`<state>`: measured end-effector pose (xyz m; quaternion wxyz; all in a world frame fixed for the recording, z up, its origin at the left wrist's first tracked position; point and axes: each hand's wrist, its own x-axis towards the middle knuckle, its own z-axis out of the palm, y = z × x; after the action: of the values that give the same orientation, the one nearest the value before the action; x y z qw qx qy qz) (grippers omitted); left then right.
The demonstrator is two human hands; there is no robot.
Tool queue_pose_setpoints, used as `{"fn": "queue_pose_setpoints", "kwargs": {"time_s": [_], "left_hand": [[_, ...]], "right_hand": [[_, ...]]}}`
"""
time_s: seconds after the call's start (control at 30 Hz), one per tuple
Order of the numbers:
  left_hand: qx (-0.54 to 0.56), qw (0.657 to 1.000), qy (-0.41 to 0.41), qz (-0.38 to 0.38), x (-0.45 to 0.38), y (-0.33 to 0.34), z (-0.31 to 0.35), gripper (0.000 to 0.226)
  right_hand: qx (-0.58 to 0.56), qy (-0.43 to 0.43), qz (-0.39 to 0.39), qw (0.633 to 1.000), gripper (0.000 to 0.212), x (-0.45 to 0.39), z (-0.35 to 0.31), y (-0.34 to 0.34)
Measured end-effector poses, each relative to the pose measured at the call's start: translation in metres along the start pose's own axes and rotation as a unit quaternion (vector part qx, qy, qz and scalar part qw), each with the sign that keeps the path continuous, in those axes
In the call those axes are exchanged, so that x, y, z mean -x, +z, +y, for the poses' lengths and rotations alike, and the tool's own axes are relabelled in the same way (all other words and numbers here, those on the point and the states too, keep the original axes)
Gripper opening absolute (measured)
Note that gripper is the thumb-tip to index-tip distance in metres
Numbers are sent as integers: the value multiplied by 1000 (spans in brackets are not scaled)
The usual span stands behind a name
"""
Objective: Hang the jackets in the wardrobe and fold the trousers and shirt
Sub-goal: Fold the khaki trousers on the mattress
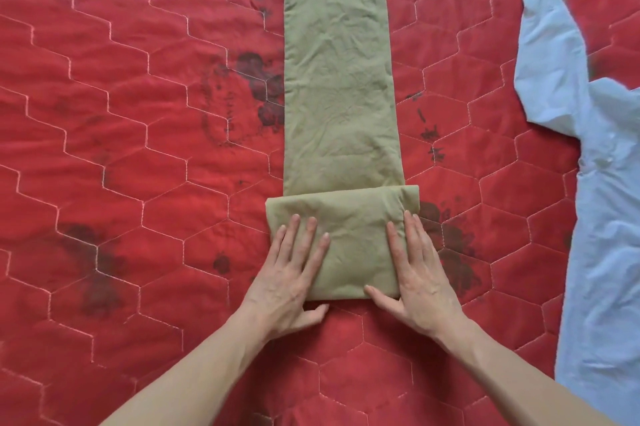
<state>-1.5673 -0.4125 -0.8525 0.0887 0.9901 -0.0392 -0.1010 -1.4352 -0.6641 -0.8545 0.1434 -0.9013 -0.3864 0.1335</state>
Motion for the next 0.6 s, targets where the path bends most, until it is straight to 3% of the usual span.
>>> {"fn": "queue_pose_setpoints", "kwargs": {"time_s": [0.17, 0.33, 0.4, 0.6], "left_hand": [[-25, 997, -36, -58, -4, -10, 18, 122], [-36, 989, -131, -66, -14, -27, 50, 84], [-12, 984, -149, -96, -16, -30, 53, 83], [46, 973, -145, -173, -16, -72, 47, 93]], "right_hand": [[-6, -38, -48, 998, 123, 2, 6, -17], [30, -24, -100, 994, 120, 2, -5, -34], [35, 8, -105, 994, 118, 4, -14, -36], [5, 61, -52, 997, 75, 22, -26, -52]]}}
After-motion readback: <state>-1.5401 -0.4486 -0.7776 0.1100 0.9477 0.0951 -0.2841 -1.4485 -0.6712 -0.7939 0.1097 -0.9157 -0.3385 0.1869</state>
